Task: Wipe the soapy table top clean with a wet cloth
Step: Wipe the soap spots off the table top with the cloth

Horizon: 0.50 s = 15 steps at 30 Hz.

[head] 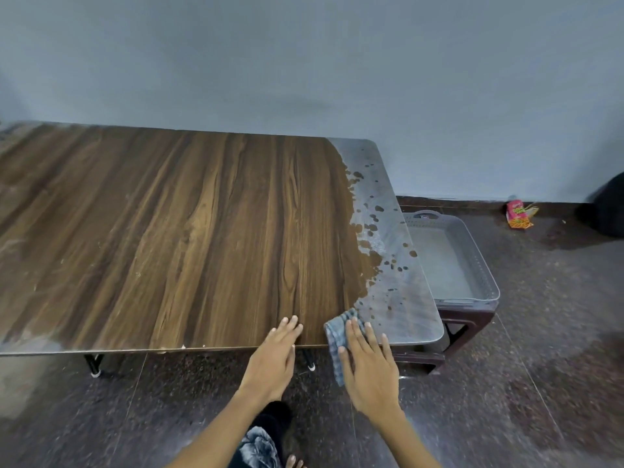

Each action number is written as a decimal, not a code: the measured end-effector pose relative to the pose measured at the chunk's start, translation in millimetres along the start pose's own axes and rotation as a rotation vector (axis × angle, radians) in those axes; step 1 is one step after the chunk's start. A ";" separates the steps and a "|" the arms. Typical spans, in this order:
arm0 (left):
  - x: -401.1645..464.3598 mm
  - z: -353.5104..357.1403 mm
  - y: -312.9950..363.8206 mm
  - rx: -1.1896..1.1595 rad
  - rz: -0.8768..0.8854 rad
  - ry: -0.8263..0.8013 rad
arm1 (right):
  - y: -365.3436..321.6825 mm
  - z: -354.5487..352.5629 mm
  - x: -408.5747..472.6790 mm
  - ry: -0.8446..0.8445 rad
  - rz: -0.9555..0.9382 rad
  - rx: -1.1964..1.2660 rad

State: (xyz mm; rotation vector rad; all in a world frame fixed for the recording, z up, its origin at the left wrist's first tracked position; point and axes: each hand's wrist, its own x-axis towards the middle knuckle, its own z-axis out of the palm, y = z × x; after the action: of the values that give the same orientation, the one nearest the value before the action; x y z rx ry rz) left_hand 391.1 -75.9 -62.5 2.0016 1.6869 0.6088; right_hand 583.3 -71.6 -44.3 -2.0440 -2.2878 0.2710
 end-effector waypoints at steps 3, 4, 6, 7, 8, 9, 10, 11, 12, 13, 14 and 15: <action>6.7 7.4 12.3 -0.041 0.065 -0.019 | -14.2 2.6 7.2 0.030 0.121 0.029; 9.9 8.7 16.0 -0.053 0.084 -0.022 | -19.0 5.2 8.7 0.035 0.153 0.035; 22.4 10.3 19.9 -0.055 0.118 -0.005 | -25.2 10.0 16.9 0.044 0.222 0.060; 30.8 11.8 18.5 -0.058 0.142 0.019 | -26.3 13.0 22.8 0.058 0.252 0.073; 40.3 12.7 16.8 -0.071 0.163 0.056 | -26.7 15.8 29.3 0.081 0.273 0.077; 49.2 11.9 16.9 -0.086 0.168 0.103 | -26.7 19.1 34.4 0.107 0.279 0.071; 61.8 11.1 15.8 -0.093 0.161 0.137 | -26.1 22.9 42.6 0.124 0.283 0.066; 73.9 9.9 14.1 -0.087 0.149 0.161 | -25.1 25.1 50.4 0.133 0.291 0.073; 87.3 8.4 11.6 -0.072 0.135 0.177 | -23.3 26.8 60.2 0.139 0.300 0.081; 99.7 6.5 8.2 -0.053 0.117 0.189 | -21.7 26.3 70.2 0.139 0.309 0.093; 111.1 3.4 4.3 -0.032 0.102 0.204 | -21.1 24.1 79.3 0.137 0.308 0.100; 125.4 0.4 -1.8 -0.024 0.081 0.214 | -20.1 21.6 91.5 0.129 0.310 0.108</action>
State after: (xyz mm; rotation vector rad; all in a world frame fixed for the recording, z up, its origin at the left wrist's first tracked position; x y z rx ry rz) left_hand 409.3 48.1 -58.3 2.0575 1.7149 0.8950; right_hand 549.2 15.0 -68.6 -2.2809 -1.8381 0.2620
